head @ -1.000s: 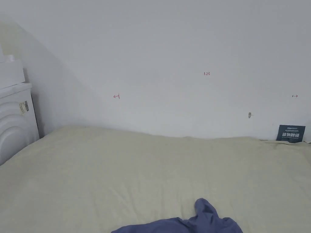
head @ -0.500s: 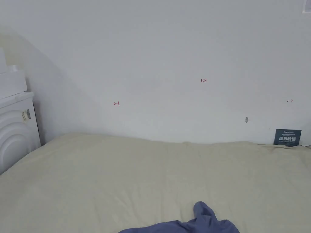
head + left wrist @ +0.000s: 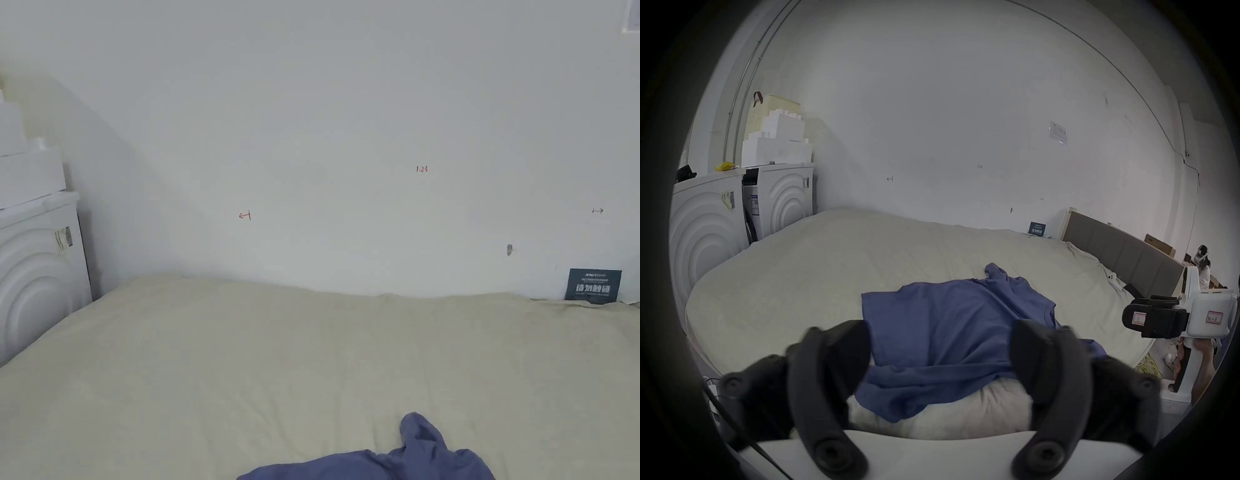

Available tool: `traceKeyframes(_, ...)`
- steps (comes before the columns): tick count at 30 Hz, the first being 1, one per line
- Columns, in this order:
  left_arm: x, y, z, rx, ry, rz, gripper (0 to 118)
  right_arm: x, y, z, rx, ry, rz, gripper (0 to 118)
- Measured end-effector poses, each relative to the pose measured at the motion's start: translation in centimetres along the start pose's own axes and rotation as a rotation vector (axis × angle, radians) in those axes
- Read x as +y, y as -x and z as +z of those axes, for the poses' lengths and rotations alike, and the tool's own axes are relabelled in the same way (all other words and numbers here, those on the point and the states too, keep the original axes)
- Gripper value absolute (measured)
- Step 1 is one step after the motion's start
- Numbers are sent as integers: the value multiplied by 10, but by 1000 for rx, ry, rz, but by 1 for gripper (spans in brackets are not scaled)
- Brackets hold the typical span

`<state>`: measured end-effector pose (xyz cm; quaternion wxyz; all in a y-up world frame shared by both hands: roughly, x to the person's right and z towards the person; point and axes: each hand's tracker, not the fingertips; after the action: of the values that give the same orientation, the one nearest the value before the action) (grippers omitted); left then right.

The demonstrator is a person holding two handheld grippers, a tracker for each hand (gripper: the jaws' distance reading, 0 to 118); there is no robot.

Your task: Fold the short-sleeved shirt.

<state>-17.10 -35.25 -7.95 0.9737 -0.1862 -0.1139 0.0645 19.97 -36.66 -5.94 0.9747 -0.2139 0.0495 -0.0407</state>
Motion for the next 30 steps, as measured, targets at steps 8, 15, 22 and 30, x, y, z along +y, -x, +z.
traceKeyframes(8, -19, 8, 4, -6, 89, 45, 6, -18, 6, 0, 8, 48, -14, 2)
traceKeyframes(15, -29, 11, 4, 10, 142, 64, 1, -19, 10, 1, 18, 76, 5, 2)
traceKeyframes(22, -25, 12, -5, 16, 157, 63, 1, -18, 10, -4, 52, 91, -32, 2)
traceKeyframes(30, 22, 40, -85, 24, 116, 51, 56, -20, 2, -14, 55, 126, -50, 2)
